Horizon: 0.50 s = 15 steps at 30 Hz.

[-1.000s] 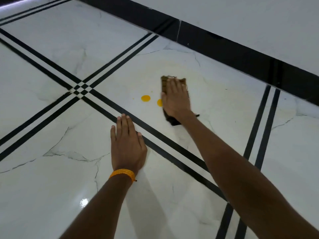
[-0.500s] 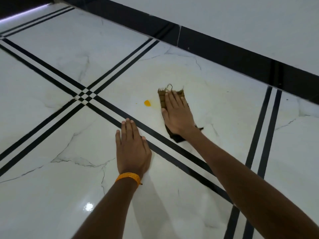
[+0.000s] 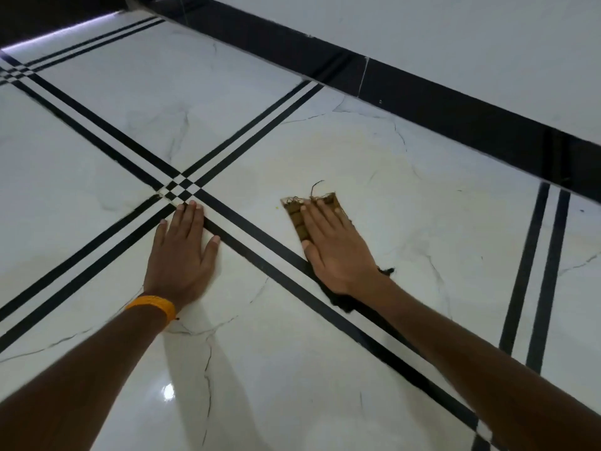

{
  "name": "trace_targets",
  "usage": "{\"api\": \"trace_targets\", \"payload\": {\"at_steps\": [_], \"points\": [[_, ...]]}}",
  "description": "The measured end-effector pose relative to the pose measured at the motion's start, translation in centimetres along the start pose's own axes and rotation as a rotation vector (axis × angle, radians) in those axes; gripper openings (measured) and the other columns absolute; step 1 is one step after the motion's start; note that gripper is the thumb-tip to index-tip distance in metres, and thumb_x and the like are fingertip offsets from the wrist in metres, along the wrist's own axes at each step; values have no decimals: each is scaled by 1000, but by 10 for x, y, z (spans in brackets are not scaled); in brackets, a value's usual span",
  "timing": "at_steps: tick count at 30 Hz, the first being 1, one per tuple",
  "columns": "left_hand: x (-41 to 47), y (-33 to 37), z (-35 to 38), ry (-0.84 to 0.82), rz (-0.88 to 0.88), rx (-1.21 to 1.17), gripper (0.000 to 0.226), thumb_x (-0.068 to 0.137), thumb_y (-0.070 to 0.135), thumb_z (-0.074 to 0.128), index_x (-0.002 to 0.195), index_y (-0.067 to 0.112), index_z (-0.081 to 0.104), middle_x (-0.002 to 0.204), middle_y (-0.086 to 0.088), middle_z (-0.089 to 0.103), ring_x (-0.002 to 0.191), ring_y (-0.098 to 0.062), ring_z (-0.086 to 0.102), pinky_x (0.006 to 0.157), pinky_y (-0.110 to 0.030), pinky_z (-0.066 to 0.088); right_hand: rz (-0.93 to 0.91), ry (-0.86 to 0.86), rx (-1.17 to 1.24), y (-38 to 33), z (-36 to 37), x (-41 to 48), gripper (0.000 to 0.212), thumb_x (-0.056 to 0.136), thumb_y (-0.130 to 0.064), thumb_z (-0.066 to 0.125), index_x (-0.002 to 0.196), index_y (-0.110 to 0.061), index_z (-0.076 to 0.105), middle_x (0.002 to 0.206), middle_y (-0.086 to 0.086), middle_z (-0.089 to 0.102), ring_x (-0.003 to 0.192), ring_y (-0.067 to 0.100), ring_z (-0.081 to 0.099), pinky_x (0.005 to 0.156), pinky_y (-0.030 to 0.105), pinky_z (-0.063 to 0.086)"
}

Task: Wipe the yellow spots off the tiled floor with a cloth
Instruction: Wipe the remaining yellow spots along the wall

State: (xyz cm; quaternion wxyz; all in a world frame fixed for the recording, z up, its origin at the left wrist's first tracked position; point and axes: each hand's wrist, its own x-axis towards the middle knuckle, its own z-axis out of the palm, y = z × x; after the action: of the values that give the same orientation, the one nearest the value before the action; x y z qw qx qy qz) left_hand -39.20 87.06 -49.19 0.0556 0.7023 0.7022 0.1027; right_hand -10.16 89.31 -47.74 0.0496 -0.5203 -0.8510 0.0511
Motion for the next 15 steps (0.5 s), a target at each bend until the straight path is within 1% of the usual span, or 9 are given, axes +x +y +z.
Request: {"api": "trace_targets", "payload": {"at_steps": [1, 2, 5, 7, 9, 11, 13, 14, 15], "points": [[0, 0, 1, 7, 2, -8, 74, 98, 52, 15, 159, 11, 11, 167, -6, 12, 154, -19, 5, 125, -47, 8, -28, -22, 27, 7, -4, -2, 69, 101, -45, 10, 161, -11, 15, 169, 3, 11, 157, 19, 5, 127, 38, -1], [0, -1, 0, 14, 4, -8, 74, 97, 52, 16, 159, 11, 10, 167, -6, 11, 154, -19, 5, 125, -46, 7, 9, -21, 17, 16, -7, 6, 69, 101, -46, 10, 161, -11, 14, 169, 3, 10, 157, 19, 4, 127, 37, -1], [0, -2, 1, 25, -3, -29, 74, 97, 51, 17, 159, 12, 10, 167, -5, 11, 154, -18, 4, 125, -45, 6, 338, 57, -67, 52, -8, 66, 67, 104, -42, 14, 160, -6, 13, 169, 11, 13, 156, 25, 9, 127, 42, 4], [1, -1, 2, 20, 8, -29, 74, 97, 51, 17, 159, 12, 10, 167, -5, 11, 154, -18, 5, 125, -45, 6, 468, 76, -49, 48, -8, 110, 67, 104, -40, 18, 159, -3, 13, 168, 14, 15, 156, 29, 11, 127, 45, 6], [1, -3, 2, 17, 7, -25, 74, 97, 51, 17, 159, 12, 10, 167, -5, 11, 154, -18, 5, 125, -45, 6, 371, 48, -44, 6, -5, 127, 66, 104, -39, 20, 159, -4, 12, 168, 14, 14, 156, 29, 9, 127, 45, 5], [1, -2, 0, 20, 6, -15, 74, 97, 51, 15, 159, 12, 11, 167, -6, 12, 154, -19, 6, 125, -45, 7, 91, 5, -49, -46, 0, 106, 65, 104, -38, 18, 160, -6, 12, 169, 11, 14, 156, 27, 8, 127, 45, 4], [1, -1, 0, 21, 12, -5, 74, 97, 51, 14, 159, 11, 12, 166, -7, 13, 154, -20, 7, 125, -46, 8, -129, -19, -32, -65, 3, 60, 65, 103, -39, 17, 160, -9, 18, 168, 7, 18, 156, 24, 10, 127, 44, 7], [1, -1, -1, 14, 14, -5, 74, 96, 51, 13, 159, 10, 12, 166, -8, 13, 154, -21, 7, 125, -47, 8, -161, -15, -10, -58, 4, 41, 65, 102, -39, 17, 160, -9, 20, 168, 6, 20, 156, 23, 11, 127, 43, 7], [1, 0, -1, 11, 13, -3, 75, 96, 51, 13, 159, 10, 11, 166, -8, 13, 154, -21, 7, 125, -47, 8, -125, -9, -10, -42, 2, 30, 66, 102, -40, 16, 160, -10, 19, 168, 6, 19, 156, 22, 11, 127, 42, 6]]}}
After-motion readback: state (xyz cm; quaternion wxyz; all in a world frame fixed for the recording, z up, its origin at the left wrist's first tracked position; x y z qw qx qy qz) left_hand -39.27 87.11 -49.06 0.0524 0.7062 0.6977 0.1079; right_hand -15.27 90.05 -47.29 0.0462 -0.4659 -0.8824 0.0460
